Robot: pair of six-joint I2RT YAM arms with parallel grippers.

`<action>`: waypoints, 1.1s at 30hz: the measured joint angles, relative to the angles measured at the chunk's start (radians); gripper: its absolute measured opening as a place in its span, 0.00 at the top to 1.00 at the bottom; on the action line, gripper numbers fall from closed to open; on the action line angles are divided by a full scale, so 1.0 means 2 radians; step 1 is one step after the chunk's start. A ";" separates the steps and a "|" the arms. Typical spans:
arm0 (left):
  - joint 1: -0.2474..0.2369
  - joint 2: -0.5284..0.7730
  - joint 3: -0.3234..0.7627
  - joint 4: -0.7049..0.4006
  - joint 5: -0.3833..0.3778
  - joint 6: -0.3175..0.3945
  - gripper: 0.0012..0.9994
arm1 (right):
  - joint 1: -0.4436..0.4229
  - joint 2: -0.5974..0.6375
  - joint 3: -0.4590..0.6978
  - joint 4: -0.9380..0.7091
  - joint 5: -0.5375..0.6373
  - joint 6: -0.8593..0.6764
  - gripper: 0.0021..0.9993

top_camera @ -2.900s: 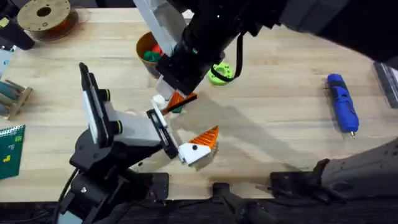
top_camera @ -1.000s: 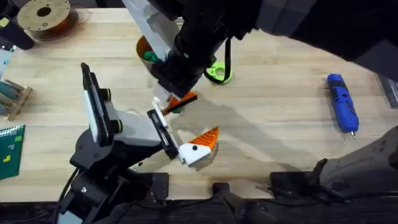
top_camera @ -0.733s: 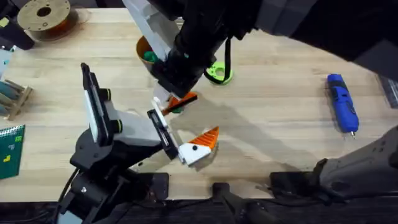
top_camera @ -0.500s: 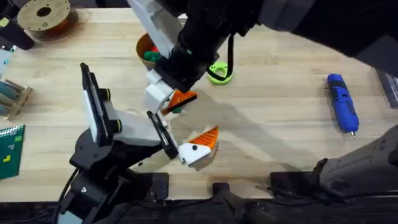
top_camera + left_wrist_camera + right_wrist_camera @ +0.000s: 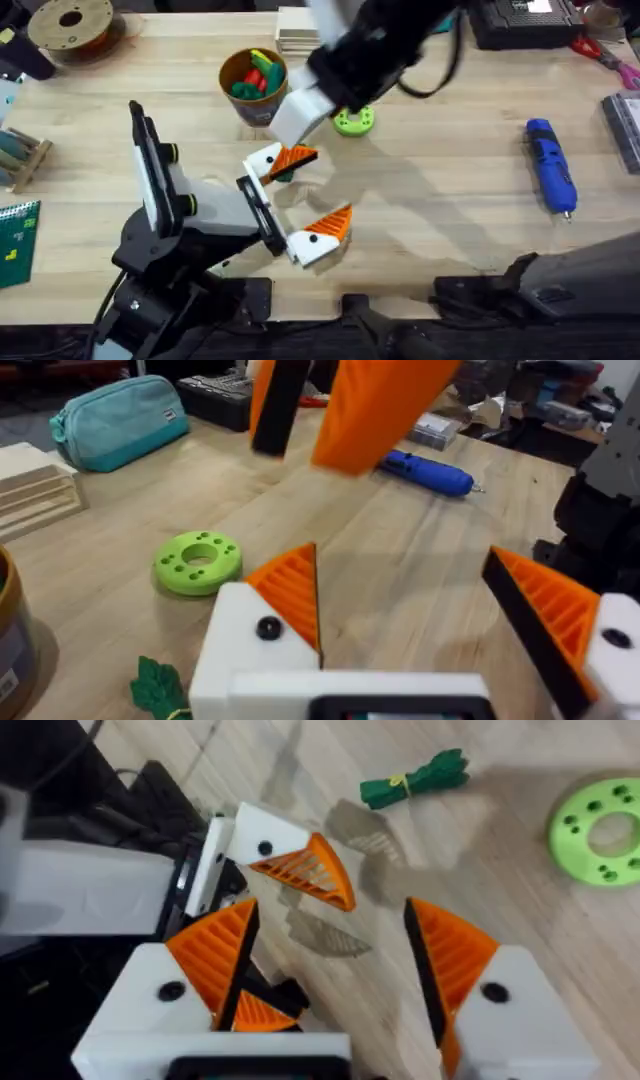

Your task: Pick up the gripper from the table and insert it into the empty holder that is missing its gripper. Then pick up a screw, insert it into the mounting hole, and use the screwdriver to tighten it. Finally, clean up the table by picking up the vegetable and placing it into the bucket.

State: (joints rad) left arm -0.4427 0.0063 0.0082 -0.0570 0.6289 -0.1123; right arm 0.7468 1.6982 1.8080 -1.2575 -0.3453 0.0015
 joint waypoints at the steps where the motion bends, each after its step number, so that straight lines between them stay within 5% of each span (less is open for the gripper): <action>1: 0.000 0.000 0.000 0.000 0.000 0.000 0.01 | -0.004 -0.011 -0.006 0.003 -0.001 -0.001 0.12; 13: 0.000 0.000 0.000 0.000 0.000 0.000 0.01 | -0.063 -0.227 -0.239 0.063 -0.064 0.007 0.11; 22: 0.000 0.000 0.000 0.000 0.000 0.000 0.02 | -0.107 -0.376 -0.322 0.033 -0.094 -0.016 0.11; 26: 0.000 0.000 0.000 0.000 0.000 0.000 0.20 | -0.108 -0.396 -0.330 0.033 -0.098 -0.036 0.11; 33: 0.000 0.000 0.000 0.000 0.001 0.003 0.93 | -0.108 -0.394 -0.331 0.031 -0.099 -0.048 0.11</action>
State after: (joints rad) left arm -0.4427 0.0063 0.0082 -0.0565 0.6307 -0.1054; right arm 0.5316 0.9097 1.1469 -1.1961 -0.5442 -0.0941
